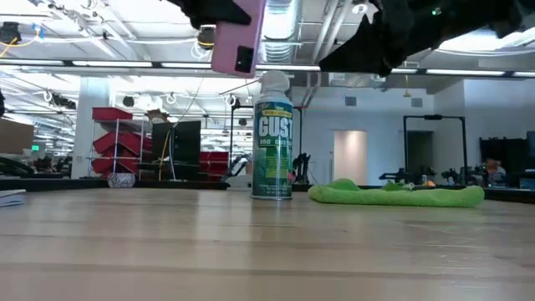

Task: Apply microfiber cloth
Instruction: Spray the pink cellphone using the spray bottle

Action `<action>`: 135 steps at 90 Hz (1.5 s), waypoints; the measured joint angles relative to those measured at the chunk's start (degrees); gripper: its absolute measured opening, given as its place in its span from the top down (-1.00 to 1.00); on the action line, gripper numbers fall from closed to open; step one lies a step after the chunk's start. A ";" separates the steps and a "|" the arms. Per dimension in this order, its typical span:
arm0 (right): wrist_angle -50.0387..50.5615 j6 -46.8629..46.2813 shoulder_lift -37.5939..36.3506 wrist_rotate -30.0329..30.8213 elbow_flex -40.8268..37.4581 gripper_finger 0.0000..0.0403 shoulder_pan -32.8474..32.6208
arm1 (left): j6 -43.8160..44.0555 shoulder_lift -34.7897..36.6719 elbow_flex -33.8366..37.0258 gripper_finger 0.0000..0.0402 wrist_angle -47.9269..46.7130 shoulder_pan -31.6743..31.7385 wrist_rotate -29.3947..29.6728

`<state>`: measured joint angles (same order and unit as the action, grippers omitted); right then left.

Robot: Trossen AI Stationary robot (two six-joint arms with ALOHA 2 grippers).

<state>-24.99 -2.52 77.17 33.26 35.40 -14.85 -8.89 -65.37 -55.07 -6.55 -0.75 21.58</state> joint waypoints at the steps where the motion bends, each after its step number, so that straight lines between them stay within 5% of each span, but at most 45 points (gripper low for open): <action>1: 0.00 0.00 0.00 -0.17 0.00 1.00 0.09 | -0.09 0.24 0.00 0.99 -0.02 0.00 0.24; 30: -0.97 1.38 0.00 -2.31 0.01 1.00 1.08 | 2.35 7.07 0.89 0.99 -9.15 0.01 12.38; 55: 8.15 2.05 -0.02 -8.77 6.71 1.00 4.48 | 7.28 11.75 14.63 0.99 -1.06 2.86 14.65; 92: 24.54 7.09 -0.33 -20.54 20.92 1.00 12.94 | 9.85 28.66 31.18 0.99 6.02 7.37 11.78; 135: 39.36 10.23 2.56 -28.04 30.41 1.00 21.01 | 8.36 21.67 34.38 0.99 22.39 22.62 -2.22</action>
<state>14.37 7.71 79.73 5.22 65.81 6.16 -0.52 -43.70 -20.69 15.84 21.87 19.36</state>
